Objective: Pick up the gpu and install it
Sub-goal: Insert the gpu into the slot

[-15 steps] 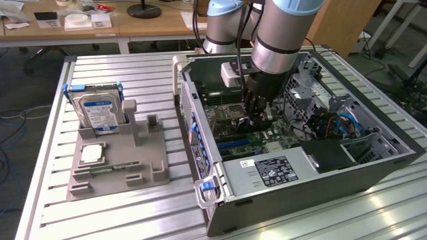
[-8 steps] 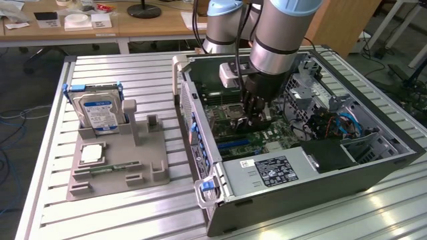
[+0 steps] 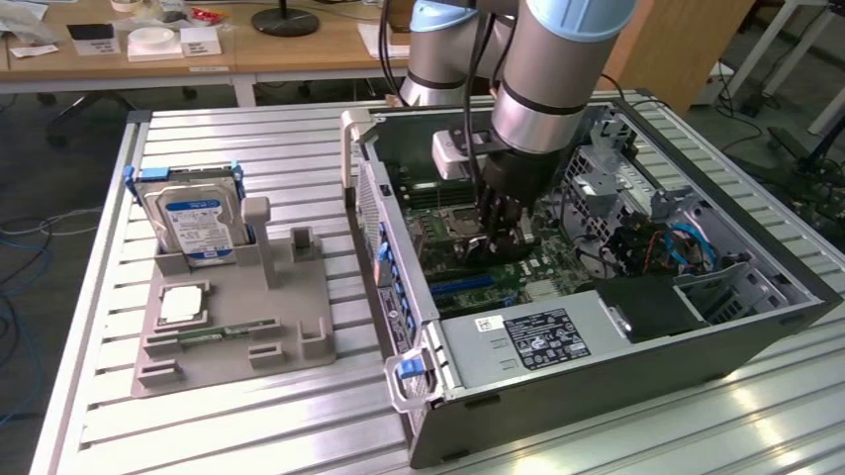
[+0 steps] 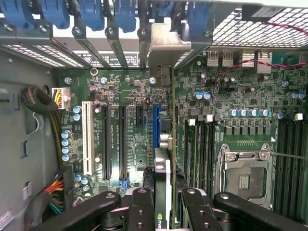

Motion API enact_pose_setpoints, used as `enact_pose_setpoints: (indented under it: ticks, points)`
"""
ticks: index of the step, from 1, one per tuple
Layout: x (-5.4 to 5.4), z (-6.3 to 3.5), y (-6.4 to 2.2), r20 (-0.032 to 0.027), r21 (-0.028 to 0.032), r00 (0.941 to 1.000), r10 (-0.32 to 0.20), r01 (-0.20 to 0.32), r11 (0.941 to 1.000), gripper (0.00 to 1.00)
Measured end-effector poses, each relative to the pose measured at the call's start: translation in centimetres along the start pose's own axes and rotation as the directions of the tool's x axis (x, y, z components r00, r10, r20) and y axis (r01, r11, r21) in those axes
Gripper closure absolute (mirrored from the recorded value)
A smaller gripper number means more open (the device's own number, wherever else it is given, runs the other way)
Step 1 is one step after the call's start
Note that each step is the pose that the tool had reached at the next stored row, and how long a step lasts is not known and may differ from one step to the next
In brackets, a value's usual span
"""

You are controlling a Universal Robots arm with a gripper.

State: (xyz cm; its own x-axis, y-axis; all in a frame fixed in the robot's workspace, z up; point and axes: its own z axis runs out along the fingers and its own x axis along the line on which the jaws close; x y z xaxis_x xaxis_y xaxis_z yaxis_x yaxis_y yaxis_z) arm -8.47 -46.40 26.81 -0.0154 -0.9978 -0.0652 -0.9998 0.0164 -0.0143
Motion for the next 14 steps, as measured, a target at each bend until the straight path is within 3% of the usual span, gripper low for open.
enact_pose_setpoints:
  ticks: [14]
  points:
    - [0.02,0.21,0.58,0.0001,0.0,1.0,0.0,0.0,1.0,0.73]
